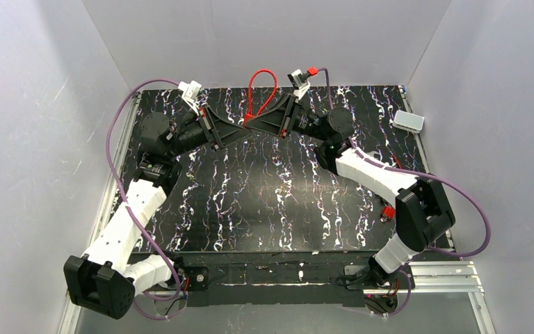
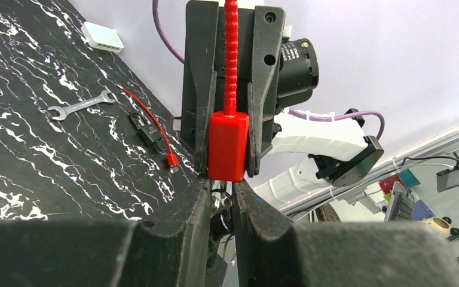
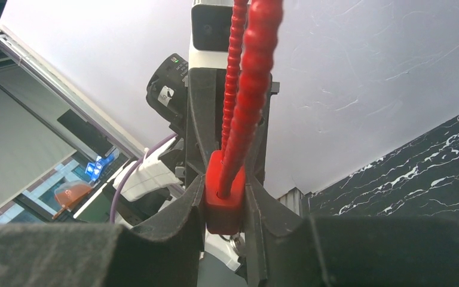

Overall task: Lock with the key
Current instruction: Remove the key from the lock.

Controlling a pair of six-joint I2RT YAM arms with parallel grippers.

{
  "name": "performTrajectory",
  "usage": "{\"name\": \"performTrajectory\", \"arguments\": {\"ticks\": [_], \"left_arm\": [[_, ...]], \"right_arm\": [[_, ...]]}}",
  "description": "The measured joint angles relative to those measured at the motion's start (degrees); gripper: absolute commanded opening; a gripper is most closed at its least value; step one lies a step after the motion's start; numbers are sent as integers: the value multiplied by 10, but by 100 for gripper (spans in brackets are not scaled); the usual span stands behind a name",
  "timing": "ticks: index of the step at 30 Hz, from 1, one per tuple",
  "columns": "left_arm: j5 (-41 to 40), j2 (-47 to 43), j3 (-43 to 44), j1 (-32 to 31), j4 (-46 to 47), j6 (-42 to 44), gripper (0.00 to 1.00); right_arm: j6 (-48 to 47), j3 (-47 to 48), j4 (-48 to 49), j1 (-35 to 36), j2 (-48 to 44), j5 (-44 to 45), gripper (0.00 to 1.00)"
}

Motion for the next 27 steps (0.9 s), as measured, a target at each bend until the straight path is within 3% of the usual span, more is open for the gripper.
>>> {"name": "performTrajectory", "arguments": {"ticks": [5,8,22,27], "left_arm": [[2,3,-3,-2,8,-7,14],[2,3,-3,-2,12,-16,0],[4,7,-44,-5,147,-189,0],[0,6,-50,-6,140,-185,0]], "right_arm": [[3,0,5,0,4,1,1],[9,0,17,0,7,1,1],[90,-14,125,2,19,12,1],[95,-24,124,3,20,21,1]]}}
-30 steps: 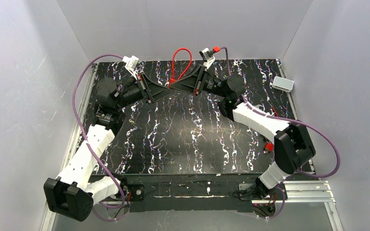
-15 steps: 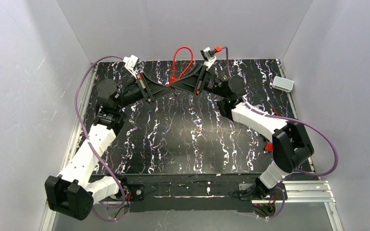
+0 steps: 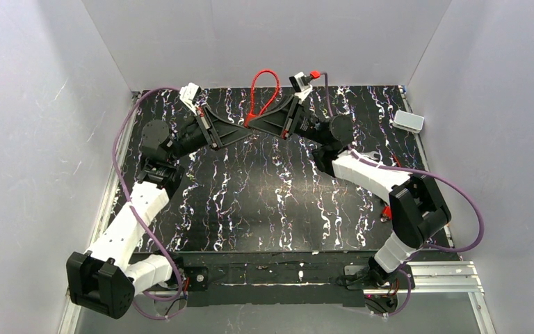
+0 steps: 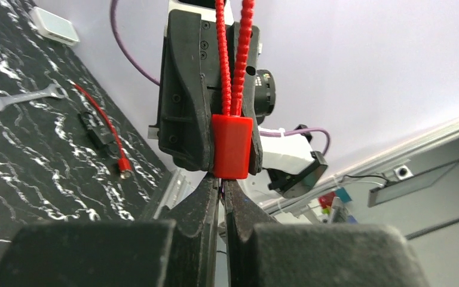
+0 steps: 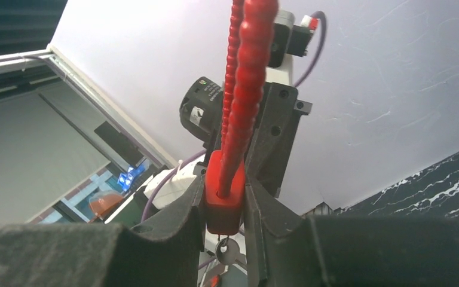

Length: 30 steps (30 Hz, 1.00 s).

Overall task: Lock with the key
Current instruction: Remove the key from the lock.

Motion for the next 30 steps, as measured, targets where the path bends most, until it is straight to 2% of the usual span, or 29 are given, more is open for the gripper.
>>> {"name": "performTrajectory", "arguments": {"ticks": [4,11,15,18,23,30], "left_arm": [[-16,-6,25,2,-99,88,0],[-102,0,106,4,-302,256,0],[-138,7,130,5,-355,314,0],[-130,7,114,13,-326,296,0],[-96,7,39,22,-175,177,0],[-49,9,5,21,-57,61,0]], "right_arm": [[-23,5,-48,-1,0,5,1],[-95,70,-227,-2,13,25,1],[-124,115,-298,0,35,33,1],[-108,123,-282,0,50,29,1],[-31,106,-155,-12,83,12,1],[46,81,-19,-13,91,7,1]]}}
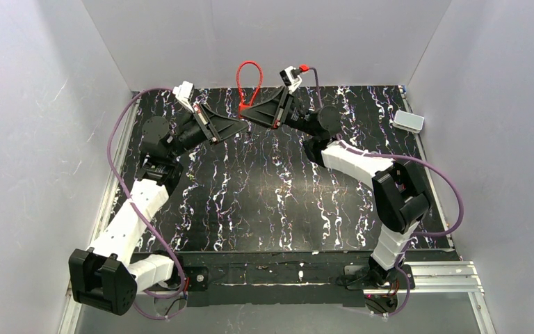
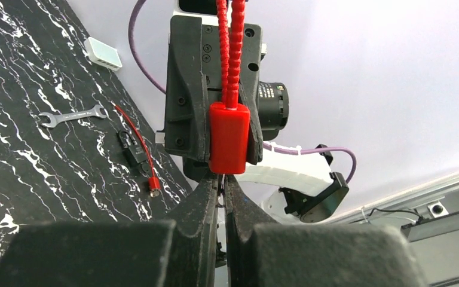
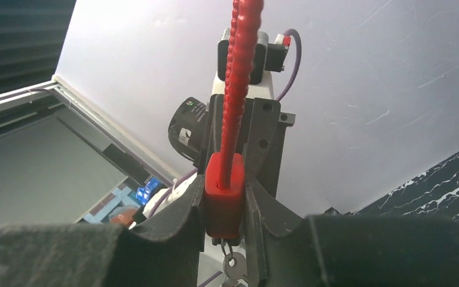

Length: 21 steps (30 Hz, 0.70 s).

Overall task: Lock with the key
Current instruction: Remove the key from the lock.

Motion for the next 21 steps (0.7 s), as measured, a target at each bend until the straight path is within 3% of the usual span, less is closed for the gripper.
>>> {"name": "performTrajectory", "arguments": {"ticks": [3,12,21], "left_arm": [[1,-2,2,-2,-7,16,0],[-16,-18,52,-33,-247,200,0],[28,-32,29,-30,-248,183,0]], "right_arm": [[-10,-7,2,0,-7,1,1],[-65,-14,-110,-29,-19,73,1],[-99,-14,-128,-39,-18,72,1]]}}
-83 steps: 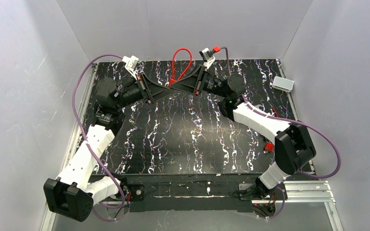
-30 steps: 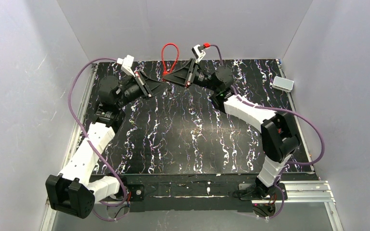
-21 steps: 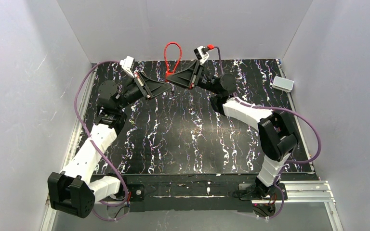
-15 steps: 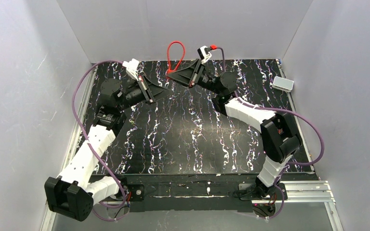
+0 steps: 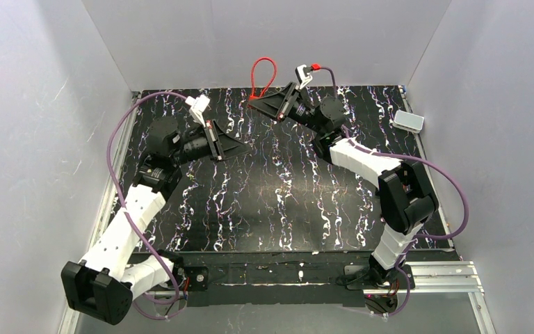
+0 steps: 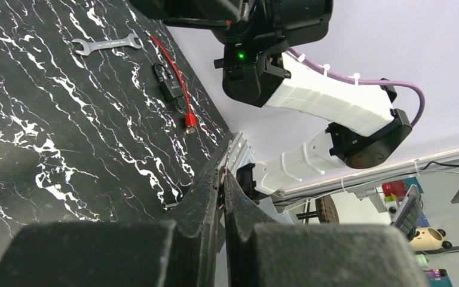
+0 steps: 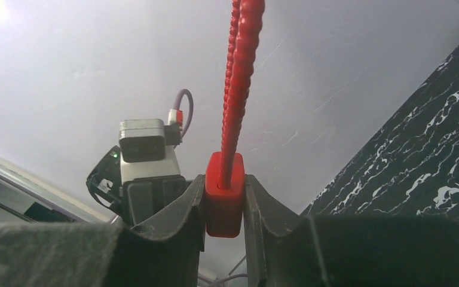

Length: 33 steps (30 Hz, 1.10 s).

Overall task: Lock with the key
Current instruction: Remove the key from the lock, then place the lock at the center of the board.

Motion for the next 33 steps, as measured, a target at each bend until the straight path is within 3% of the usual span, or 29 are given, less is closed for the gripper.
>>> {"name": "performTrajectory", "arguments": {"ticks": [6,13,18,25,33], "left_arm": [[18,-12,-12,35,12,-10,0],[22,-8,-17,115,11,-9,0],[20,4,-17,157,0,11,0],[18,19,-20,175,-14,50,0],[17,42,-28,176,-13,73,0]], "right_arm": [[-92,0,-76,1,-1,-21,1],[-285,10,-289,0,1,-21,1],[-421,102,-448,1,55,-9,1],[-614,226,-635,2,173,73,1],[-802,269,-754,4,236,241,6]]}}
